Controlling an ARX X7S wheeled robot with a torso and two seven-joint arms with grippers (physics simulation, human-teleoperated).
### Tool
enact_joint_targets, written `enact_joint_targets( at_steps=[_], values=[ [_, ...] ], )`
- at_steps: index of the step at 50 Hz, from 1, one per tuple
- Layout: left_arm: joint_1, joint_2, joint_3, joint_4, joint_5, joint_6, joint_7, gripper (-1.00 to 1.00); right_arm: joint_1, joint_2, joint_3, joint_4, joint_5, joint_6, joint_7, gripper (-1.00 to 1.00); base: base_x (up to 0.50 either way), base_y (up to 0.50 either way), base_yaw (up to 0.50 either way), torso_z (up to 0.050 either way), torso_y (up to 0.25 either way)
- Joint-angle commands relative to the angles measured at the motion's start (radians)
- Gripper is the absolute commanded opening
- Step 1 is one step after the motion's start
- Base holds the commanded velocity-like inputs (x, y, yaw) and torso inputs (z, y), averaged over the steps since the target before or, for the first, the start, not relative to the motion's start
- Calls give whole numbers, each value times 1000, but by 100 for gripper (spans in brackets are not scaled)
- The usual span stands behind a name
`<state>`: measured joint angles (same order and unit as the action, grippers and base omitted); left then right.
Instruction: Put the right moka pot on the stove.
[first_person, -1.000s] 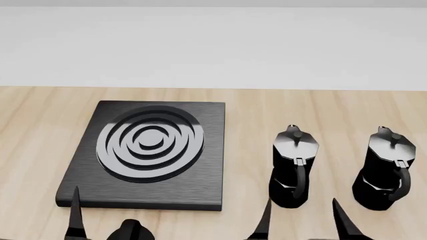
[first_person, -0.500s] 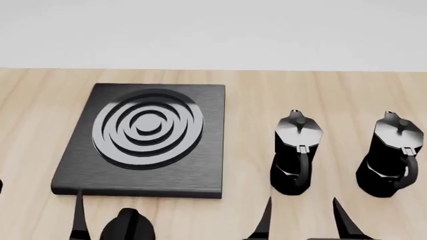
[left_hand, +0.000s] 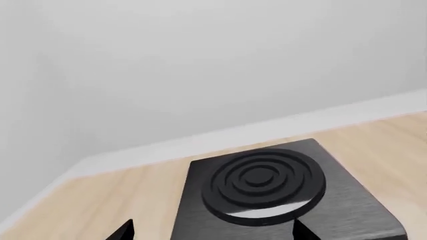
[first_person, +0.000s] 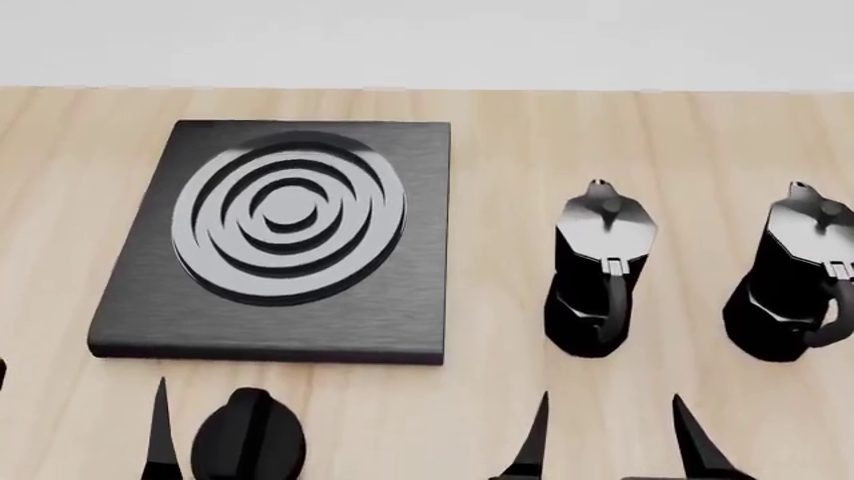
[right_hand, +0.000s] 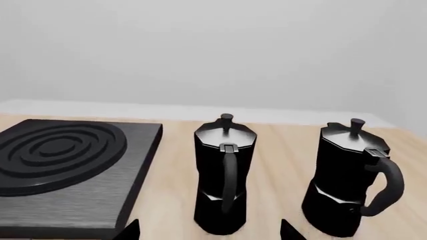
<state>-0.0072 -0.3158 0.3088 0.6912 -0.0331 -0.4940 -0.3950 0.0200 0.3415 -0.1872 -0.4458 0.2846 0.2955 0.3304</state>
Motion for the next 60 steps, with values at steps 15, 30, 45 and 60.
enact_joint_targets(
  at_steps=[15, 30, 45, 60],
  values=[
    [0, -9, 5, 21, -5, -19, -7, 100, -1, 8, -2, -10, 3, -1, 10, 100, 0, 0, 0, 0, -102],
    [-1, -7, 6, -2, -15, -4, -10, 100, -2, 11, -5, 3, 4, -15, 10, 100, 0, 0, 0, 0, -102],
    [19, -2, 0, -90, -35, 111, -6, 100, -21, 44, 39, -37, 26, -31, 12, 100, 0, 0, 0, 0, -10],
    [22, -4, 7, -122, -31, 129, -12, 100, -41, 88, 120, 5, 58, -86, -9, 100, 0, 0, 0, 0, 0]
  ],
)
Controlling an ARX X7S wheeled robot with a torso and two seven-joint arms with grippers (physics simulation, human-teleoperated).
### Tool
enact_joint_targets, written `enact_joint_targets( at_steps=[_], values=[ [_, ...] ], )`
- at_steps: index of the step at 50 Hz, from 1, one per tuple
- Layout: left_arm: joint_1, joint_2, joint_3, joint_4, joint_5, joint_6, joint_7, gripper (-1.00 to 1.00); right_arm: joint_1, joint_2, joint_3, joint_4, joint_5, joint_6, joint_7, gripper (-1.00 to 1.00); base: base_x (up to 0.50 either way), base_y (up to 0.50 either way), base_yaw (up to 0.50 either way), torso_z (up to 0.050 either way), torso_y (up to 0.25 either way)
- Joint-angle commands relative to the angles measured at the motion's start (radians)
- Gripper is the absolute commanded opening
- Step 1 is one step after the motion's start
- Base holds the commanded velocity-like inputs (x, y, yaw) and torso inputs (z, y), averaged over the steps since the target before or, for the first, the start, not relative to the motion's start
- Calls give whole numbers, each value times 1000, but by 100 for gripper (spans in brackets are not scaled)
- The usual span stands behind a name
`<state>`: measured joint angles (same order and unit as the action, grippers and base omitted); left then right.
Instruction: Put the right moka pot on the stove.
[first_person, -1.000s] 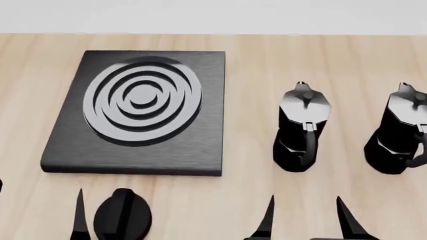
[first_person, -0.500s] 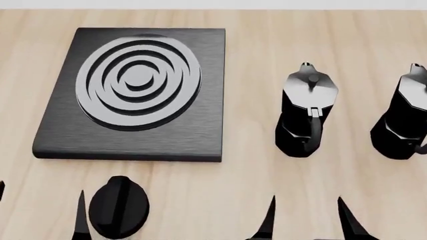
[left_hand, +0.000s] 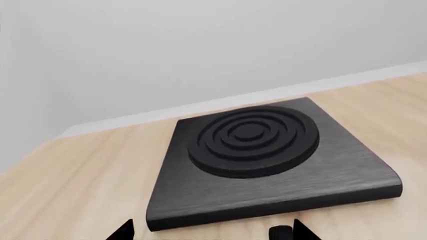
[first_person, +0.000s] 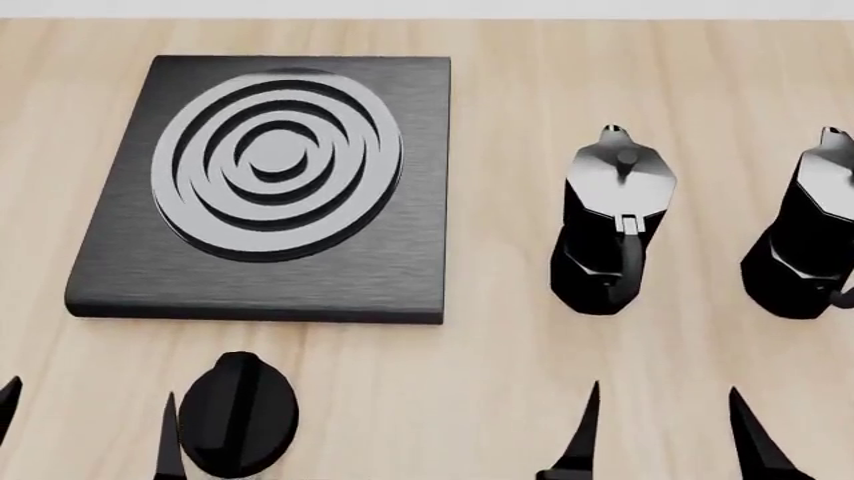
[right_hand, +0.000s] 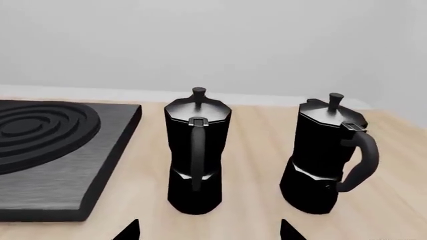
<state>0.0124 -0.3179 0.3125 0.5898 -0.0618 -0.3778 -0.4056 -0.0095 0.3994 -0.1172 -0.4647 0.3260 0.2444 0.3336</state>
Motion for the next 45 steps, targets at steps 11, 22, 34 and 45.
enact_joint_targets(
  at_steps=[11, 22, 34, 45],
  values=[
    [5, -5, 9, -21, -1, 22, -5, 100, -24, 109, 154, -18, 99, 15, -24, 100, 0, 0, 0, 0, 0],
    [0, -5, 6, -22, -12, 11, -7, 100, -28, 185, 236, -20, 155, 29, -59, 100, 0, 0, 0, 0, 0],
    [0, -7, 8, -25, -17, 11, -10, 100, 9, 263, 338, -31, 304, 148, -60, 100, 0, 0, 0, 0, 0],
    [0, -9, 12, -24, -12, 7, -19, 100, 26, 269, 369, 2, 363, 140, -96, 100, 0, 0, 0, 0, 0]
  ],
)
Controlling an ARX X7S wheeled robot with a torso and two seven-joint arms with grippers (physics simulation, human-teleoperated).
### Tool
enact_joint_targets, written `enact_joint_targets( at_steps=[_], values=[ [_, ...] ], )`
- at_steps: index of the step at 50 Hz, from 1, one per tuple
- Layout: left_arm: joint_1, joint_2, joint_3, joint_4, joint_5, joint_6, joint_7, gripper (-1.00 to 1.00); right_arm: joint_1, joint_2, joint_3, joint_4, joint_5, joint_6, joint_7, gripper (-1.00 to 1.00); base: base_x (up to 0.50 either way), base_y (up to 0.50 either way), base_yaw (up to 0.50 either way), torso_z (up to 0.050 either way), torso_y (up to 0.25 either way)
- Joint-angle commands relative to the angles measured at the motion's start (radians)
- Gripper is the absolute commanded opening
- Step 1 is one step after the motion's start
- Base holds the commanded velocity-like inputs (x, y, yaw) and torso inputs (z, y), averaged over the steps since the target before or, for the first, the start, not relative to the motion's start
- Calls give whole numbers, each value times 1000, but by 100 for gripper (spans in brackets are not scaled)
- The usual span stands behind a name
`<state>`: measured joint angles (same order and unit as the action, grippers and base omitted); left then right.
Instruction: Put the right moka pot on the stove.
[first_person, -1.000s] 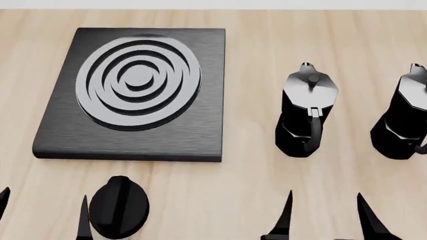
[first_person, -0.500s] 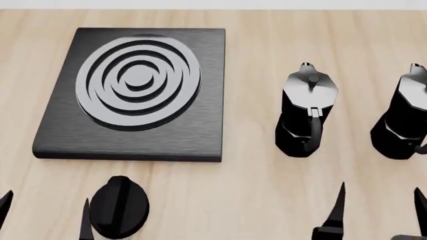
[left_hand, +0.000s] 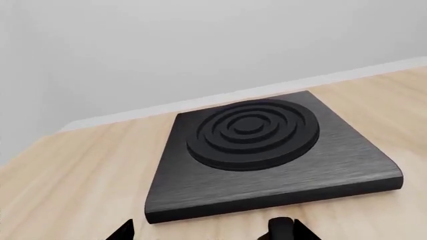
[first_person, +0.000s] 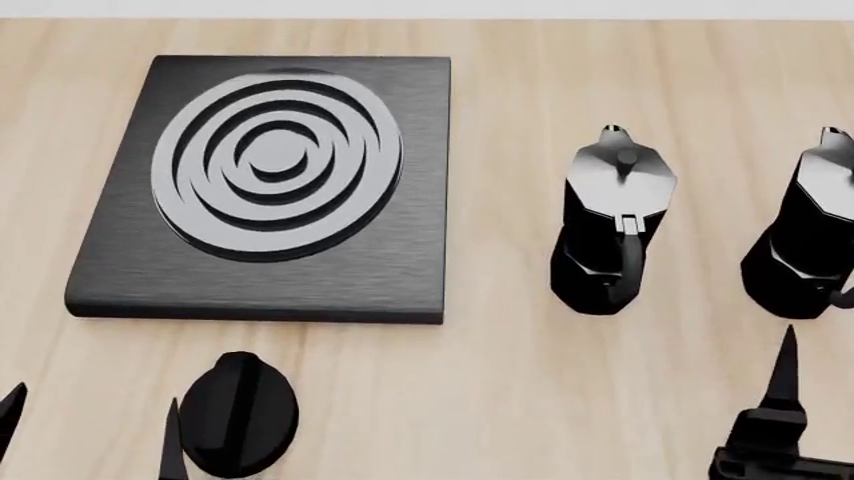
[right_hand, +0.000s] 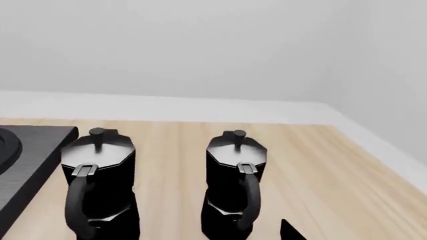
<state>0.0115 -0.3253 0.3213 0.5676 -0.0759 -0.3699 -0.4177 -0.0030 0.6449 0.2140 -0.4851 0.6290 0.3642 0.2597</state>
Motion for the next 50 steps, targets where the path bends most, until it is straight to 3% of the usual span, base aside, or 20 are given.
enact_joint_targets(
  at_steps=[1, 20, 50],
  values=[
    [0, -2, 2, -1, 1, -2, -7, 100, 27, 27, 38, 24, 64, 26, -21, 100, 0, 0, 0, 0, 0],
    [3, -4, -1, 10, -8, -3, -16, 100, 121, 50, 36, 97, 133, 87, -23, 100, 0, 0, 0, 0, 0],
    [2, -9, -3, 7, -23, 4, -24, 100, 342, 55, -88, 346, 78, 123, -69, 100, 0, 0, 0, 0, 0]
  ],
)
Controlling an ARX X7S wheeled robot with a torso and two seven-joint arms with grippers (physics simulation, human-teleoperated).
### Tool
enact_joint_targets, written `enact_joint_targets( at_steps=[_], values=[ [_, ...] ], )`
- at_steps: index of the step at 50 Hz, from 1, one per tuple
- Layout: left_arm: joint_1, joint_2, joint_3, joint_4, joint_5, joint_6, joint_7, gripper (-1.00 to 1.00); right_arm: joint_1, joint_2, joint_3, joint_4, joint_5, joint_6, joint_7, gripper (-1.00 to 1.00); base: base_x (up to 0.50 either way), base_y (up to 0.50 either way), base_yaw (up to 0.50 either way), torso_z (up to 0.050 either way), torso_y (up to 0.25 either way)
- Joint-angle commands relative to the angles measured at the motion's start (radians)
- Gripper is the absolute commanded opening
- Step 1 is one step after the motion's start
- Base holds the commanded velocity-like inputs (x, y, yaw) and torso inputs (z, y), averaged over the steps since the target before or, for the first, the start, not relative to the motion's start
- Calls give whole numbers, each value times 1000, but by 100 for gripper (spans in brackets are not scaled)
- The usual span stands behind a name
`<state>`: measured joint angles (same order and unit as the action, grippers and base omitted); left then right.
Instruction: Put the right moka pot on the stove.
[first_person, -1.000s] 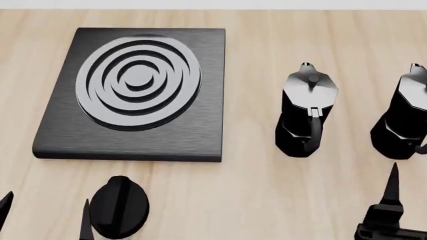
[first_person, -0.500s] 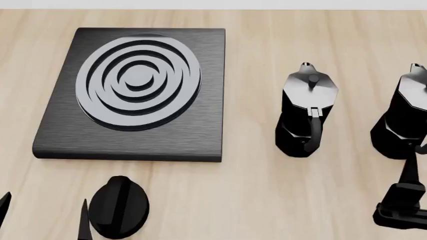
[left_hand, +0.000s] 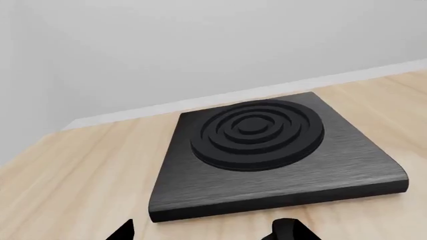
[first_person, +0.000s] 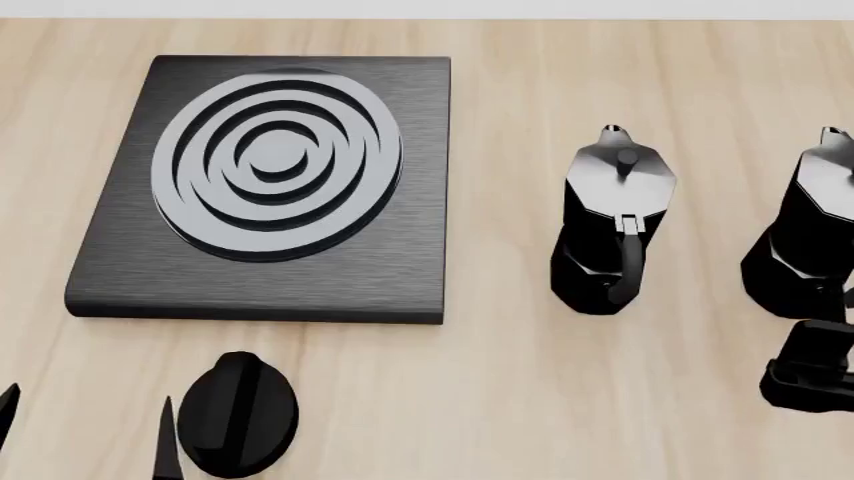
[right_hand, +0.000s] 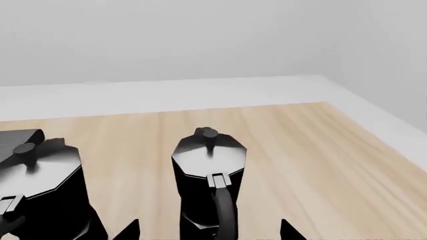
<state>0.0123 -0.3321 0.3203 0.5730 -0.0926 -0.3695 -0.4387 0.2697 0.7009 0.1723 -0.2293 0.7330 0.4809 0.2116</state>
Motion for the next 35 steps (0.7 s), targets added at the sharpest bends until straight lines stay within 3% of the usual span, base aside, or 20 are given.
enact_joint_targets(
  at_steps=[1, 35],
  values=[
    [2, -2, -2, 4, -6, 3, -4, 100, 77, -2, -46, 100, -24, 8, -21, 100, 0, 0, 0, 0, 0],
    [1, -8, 5, -3, -8, 13, -16, 100, 277, -43, -169, 374, -108, -10, -94, 100, 0, 0, 0, 0, 0]
  ],
)
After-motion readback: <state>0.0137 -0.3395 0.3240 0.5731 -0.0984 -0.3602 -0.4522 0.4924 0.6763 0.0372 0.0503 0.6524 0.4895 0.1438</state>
